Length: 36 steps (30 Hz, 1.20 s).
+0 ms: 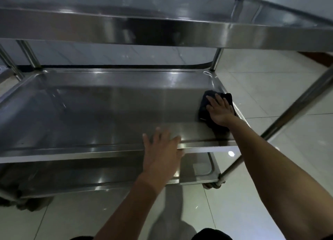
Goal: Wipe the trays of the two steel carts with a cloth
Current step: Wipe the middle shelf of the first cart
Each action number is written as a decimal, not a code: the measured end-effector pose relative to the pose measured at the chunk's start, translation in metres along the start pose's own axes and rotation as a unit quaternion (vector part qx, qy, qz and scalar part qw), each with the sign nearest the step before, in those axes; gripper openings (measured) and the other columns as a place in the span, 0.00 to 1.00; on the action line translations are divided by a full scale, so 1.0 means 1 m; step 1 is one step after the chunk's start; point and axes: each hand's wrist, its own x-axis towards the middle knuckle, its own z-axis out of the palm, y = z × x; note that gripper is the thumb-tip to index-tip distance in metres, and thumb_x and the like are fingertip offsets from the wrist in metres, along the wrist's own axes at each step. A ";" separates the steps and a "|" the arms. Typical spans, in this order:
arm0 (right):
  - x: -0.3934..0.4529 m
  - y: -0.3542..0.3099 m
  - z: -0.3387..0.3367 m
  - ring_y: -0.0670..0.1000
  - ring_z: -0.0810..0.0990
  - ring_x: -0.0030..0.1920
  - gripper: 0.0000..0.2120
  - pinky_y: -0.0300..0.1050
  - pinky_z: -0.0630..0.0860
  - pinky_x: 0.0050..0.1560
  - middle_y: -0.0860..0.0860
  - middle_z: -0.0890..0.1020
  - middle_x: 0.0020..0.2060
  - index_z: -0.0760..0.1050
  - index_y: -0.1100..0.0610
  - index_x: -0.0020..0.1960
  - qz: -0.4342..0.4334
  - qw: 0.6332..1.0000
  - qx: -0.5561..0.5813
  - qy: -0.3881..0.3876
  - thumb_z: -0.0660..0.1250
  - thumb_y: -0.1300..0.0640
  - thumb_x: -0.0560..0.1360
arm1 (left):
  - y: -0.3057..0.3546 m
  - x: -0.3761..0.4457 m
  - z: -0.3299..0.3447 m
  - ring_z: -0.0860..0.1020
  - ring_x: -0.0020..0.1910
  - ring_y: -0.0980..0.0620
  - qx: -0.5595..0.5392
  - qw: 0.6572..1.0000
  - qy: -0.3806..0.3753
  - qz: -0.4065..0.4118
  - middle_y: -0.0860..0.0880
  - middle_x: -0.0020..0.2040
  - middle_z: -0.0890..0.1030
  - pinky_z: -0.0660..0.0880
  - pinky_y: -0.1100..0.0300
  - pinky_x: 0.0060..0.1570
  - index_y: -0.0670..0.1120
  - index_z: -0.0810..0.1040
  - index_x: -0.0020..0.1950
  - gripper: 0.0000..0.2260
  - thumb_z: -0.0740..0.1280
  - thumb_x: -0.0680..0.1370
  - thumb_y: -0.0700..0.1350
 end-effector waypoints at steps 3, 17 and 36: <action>-0.018 0.021 -0.002 0.54 0.42 0.80 0.25 0.58 0.44 0.78 0.45 0.43 0.81 0.49 0.41 0.80 0.025 0.999 0.029 0.019 0.44 0.43 0.83 | 0.002 0.004 -0.001 0.51 0.80 0.45 -0.011 1.000 0.012 -0.009 0.52 0.76 0.63 0.49 0.32 0.74 0.60 0.69 0.73 0.20 0.62 0.81 0.59; -0.170 0.008 0.012 0.56 0.49 0.80 0.24 0.58 0.47 0.78 0.49 0.52 0.81 0.55 0.41 0.79 0.008 0.994 0.091 0.066 0.48 0.43 0.83 | 0.007 0.002 -0.005 0.63 0.74 0.46 -0.038 0.999 0.034 -0.012 0.50 0.70 0.71 0.57 0.31 0.71 0.57 0.77 0.67 0.18 0.69 0.78 0.57; -0.222 -0.055 0.043 0.57 0.52 0.79 0.31 0.61 0.52 0.77 0.50 0.56 0.80 0.55 0.47 0.80 -0.133 0.974 0.062 0.171 0.59 0.40 0.81 | -0.014 -0.027 -0.018 0.63 0.74 0.47 0.016 0.999 0.028 0.021 0.49 0.71 0.71 0.57 0.33 0.73 0.53 0.72 0.71 0.19 0.64 0.81 0.54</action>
